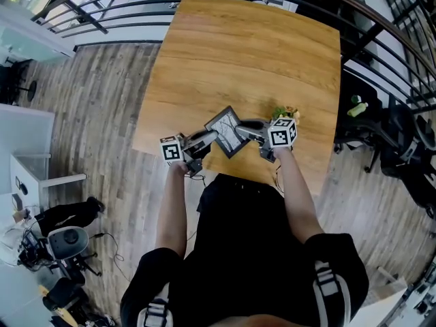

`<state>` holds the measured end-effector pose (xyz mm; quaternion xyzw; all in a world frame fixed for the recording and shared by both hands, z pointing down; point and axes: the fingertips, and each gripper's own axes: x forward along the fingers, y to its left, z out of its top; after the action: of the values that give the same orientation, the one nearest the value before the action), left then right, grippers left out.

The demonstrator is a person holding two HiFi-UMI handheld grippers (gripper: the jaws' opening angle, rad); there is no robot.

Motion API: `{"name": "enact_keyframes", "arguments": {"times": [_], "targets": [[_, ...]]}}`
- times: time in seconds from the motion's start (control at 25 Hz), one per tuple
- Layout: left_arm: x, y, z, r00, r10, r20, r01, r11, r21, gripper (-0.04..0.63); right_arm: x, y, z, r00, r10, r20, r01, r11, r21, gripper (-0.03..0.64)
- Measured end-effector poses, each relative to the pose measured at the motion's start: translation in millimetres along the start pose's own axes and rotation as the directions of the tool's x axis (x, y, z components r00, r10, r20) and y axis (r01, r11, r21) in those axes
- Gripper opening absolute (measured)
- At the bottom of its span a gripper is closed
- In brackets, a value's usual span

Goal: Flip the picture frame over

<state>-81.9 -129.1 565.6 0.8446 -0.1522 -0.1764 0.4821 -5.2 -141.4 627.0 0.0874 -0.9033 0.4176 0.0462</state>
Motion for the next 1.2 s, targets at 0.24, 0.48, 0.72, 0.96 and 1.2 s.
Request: {"name": "enact_keyframes", "arguments": {"times": [0.24,0.48,0.72,0.96,1.2], "targets": [[2,14,4,0.998,0.061,0.006,-0.061,0.998,-0.005,0.092,-3,-7,3,0.996,-0.069,0.065,0.071,0.997,-0.033,0.118],[-2,40,8,0.982,0.188,-0.011,-0.188,0.982,0.014,0.086,3,-14,4,0.986,-0.156,0.066,0.162,0.983,-0.088,0.114],[-3,55,19,0.966,0.257,0.002,-0.257,0.966,0.003,0.086,8,-20,7,0.969,-0.226,0.100,0.235,0.967,-0.100,0.112],[1,73,25,0.947,0.321,-0.006,-0.321,0.947,0.024,0.089,11,-32,5,0.946,-0.307,0.108,0.316,0.946,-0.074,0.112],[-1,98,29,0.915,0.404,-0.008,-0.403,0.914,0.051,0.094,19,-46,-1,0.910,-0.391,0.136,0.398,0.917,-0.030,0.115]]}}
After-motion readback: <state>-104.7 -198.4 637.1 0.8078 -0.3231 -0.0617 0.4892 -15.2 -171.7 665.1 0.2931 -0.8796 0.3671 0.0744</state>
